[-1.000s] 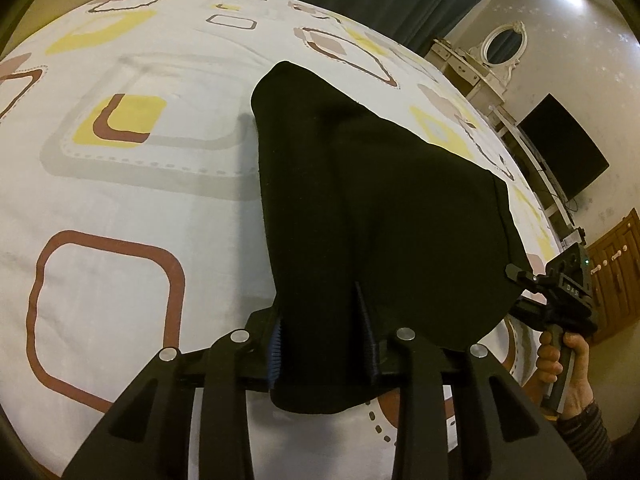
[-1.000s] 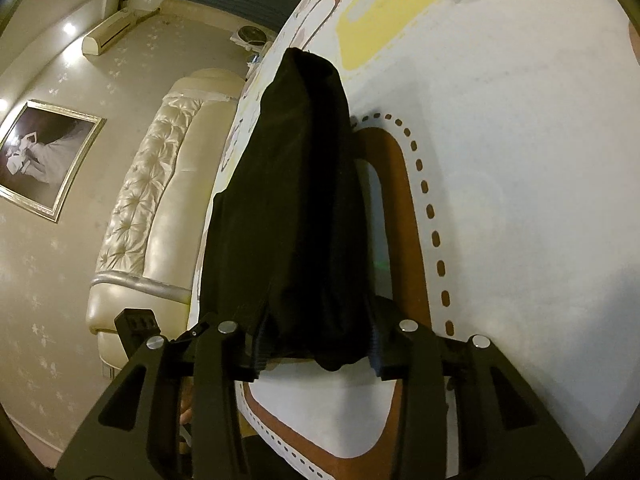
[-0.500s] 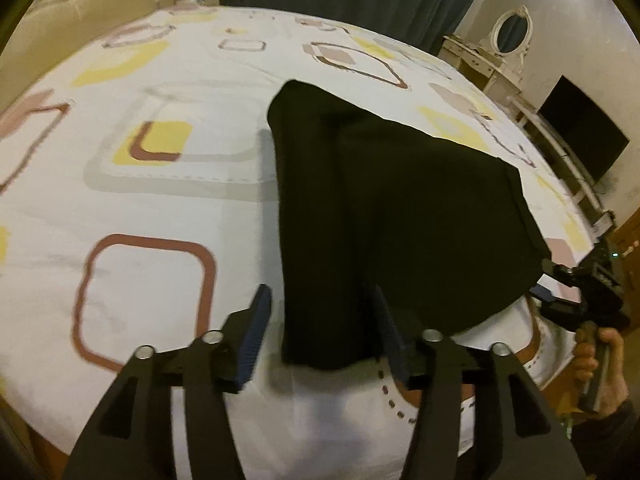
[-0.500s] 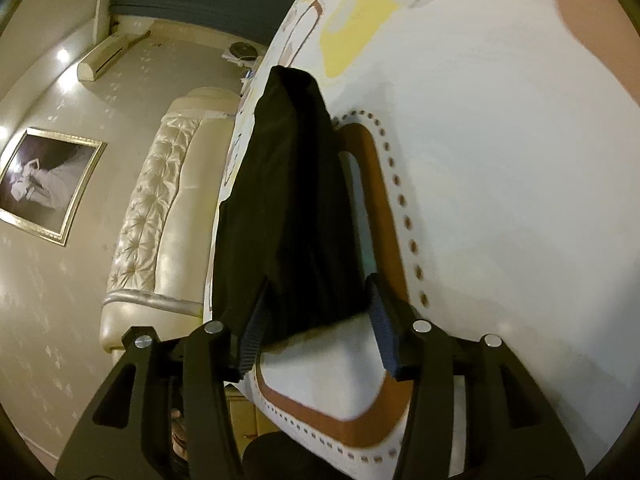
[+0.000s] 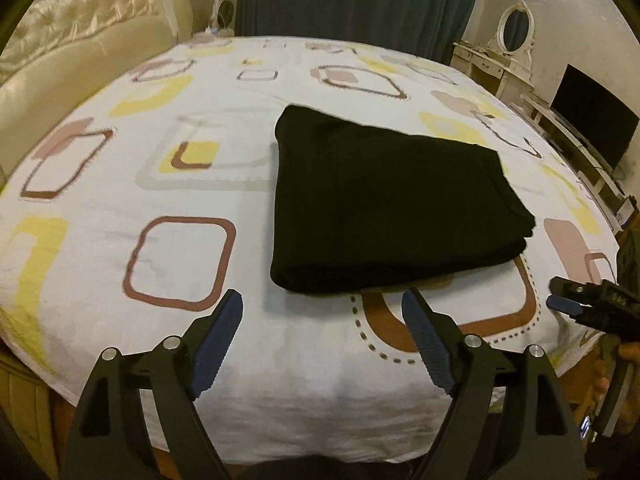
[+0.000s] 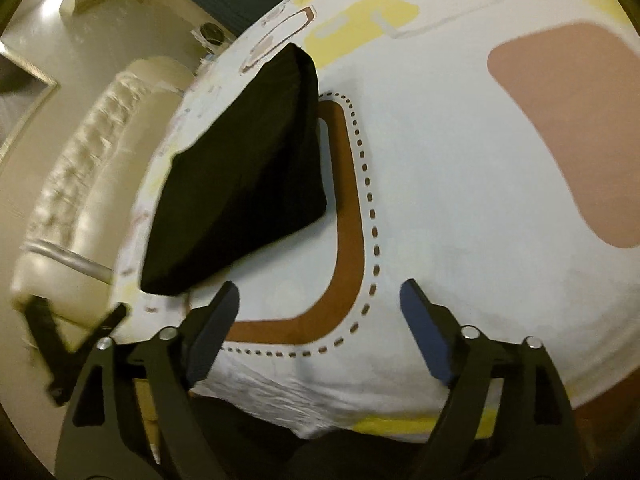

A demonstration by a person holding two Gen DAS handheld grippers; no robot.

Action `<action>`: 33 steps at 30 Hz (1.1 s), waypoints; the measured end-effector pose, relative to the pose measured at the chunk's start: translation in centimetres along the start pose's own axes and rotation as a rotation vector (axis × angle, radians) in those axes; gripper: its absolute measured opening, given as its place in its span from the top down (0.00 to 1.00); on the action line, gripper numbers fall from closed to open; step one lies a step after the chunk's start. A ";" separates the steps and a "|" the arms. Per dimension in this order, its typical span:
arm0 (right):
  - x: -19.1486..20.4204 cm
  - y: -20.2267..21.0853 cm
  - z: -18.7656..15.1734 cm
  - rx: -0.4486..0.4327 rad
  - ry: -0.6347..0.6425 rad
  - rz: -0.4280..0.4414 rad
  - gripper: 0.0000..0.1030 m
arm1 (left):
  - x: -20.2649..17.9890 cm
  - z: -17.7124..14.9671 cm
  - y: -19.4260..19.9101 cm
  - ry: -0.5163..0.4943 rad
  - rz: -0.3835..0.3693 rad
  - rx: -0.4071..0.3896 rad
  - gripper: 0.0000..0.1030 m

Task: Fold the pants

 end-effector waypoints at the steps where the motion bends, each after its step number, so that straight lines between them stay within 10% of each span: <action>1: 0.3 0.0 0.0 -0.003 0.017 -0.021 0.16 | -0.1 -0.1 0.4 0.000 0.007 -0.008 0.20; 12: 5.2 0.7 -1.6 -0.077 0.284 -0.221 0.10 | -0.2 -2.2 2.3 0.037 0.042 -0.034 0.17; 33: 4.4 0.8 -1.4 -0.109 0.280 -0.246 0.10 | -1.3 -2.0 2.1 0.002 0.056 -0.061 0.17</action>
Point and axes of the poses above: each gripper's, at about its wrist camera, not at the fingertips, and y roughly against the way its jaws point, x to its left, z to its top, the point moved 7 cm from there along -y, roughly the way its jaws point, and after that the axes turned 1 degree about -z, right-handed, at the moved point
